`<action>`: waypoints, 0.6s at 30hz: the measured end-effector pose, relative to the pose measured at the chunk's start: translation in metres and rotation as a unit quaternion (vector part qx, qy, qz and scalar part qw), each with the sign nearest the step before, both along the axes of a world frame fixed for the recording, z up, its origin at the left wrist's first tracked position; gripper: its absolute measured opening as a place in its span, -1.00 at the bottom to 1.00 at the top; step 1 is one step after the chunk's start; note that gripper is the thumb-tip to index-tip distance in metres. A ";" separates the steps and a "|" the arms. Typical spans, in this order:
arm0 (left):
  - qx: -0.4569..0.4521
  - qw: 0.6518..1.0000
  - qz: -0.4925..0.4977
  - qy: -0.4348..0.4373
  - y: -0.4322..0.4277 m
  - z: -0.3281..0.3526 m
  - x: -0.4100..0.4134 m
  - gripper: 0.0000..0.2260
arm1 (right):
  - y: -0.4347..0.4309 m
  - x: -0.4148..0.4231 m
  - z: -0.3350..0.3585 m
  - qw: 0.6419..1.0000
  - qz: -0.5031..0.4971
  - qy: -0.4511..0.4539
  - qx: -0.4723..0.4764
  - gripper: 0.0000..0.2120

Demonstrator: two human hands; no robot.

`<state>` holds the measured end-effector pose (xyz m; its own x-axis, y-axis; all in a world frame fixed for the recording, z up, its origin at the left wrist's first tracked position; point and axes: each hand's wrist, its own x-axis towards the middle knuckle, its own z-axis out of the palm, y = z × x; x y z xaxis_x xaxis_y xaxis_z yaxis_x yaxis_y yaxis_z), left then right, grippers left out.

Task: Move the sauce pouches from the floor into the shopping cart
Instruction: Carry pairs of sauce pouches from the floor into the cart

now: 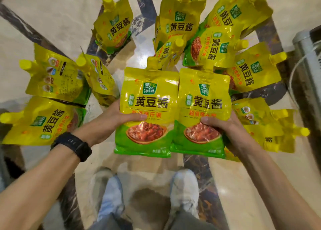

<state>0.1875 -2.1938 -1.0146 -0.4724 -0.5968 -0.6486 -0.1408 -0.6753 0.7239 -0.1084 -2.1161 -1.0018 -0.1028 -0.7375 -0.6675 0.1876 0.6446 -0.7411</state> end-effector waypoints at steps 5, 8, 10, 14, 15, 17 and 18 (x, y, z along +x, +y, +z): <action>0.035 0.999 0.011 0.005 0.026 0.111 -0.003 -0.30 | 0.019 0.015 0.102 1.000 -0.015 0.001 0.025 -0.05; 0.037 0.998 0.051 -0.003 0.044 0.194 -0.001 -0.34 | 0.028 0.013 0.180 0.999 -0.016 -0.026 0.034 -0.10; 0.036 0.996 0.080 -0.005 0.057 0.258 0.000 -0.28 | 0.036 0.014 0.240 0.998 -0.014 -0.046 0.051 0.03; 0.045 0.992 0.113 -0.019 0.082 0.398 0.003 -0.15 | 0.052 0.018 0.370 0.997 -0.005 -0.067 0.043 0.09; 0.044 0.992 0.111 -0.025 0.089 0.434 0.003 -0.11 | 0.056 0.018 0.405 0.997 0.002 -0.068 0.032 0.08; 0.039 0.991 0.119 -0.038 0.102 0.503 0.003 -0.06 | 0.064 0.019 0.474 0.998 0.014 -0.065 0.009 0.07; 0.031 0.990 0.130 -0.042 0.109 0.533 0.004 -0.04 | 0.069 0.019 0.506 0.998 0.014 -0.061 -0.001 0.06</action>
<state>0.1918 -2.0848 -0.4814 -0.2509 -0.6494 -0.7179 -0.0141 -0.7391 0.6735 -0.0895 -2.0471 -0.4961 -0.0004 -0.7401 -0.6725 0.2594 0.6494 -0.7148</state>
